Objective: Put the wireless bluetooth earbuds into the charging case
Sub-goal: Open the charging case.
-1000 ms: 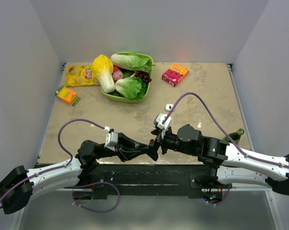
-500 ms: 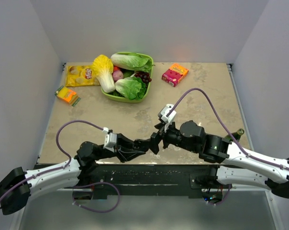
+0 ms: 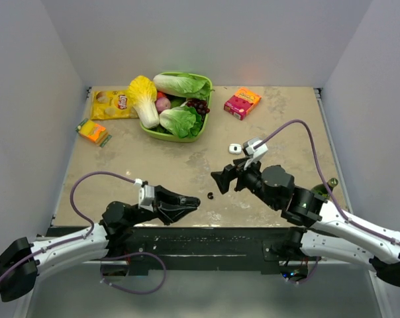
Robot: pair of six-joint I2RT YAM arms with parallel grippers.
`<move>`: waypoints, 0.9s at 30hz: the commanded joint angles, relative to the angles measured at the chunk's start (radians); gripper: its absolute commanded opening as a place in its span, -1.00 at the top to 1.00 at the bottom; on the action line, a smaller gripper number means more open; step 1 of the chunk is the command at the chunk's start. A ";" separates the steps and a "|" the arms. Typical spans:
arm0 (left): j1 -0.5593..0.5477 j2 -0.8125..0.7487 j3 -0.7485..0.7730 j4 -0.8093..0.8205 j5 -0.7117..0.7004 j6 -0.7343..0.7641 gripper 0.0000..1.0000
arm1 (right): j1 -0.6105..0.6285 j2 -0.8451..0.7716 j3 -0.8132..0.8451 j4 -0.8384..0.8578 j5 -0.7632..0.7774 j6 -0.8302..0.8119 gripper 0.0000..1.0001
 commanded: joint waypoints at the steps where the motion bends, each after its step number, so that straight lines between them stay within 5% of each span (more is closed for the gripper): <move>1: -0.003 -0.011 0.005 0.001 -0.022 -0.005 1.00 | -0.009 -0.065 -0.096 0.166 -0.267 -0.039 -0.94; 12: -0.003 0.112 0.078 -0.008 0.037 -0.034 1.00 | -0.008 -0.038 -0.077 0.161 -0.563 -0.120 -0.96; 27: -0.003 0.118 0.086 0.018 0.092 -0.049 1.00 | -0.008 0.119 -0.035 0.071 -0.544 -0.132 -0.79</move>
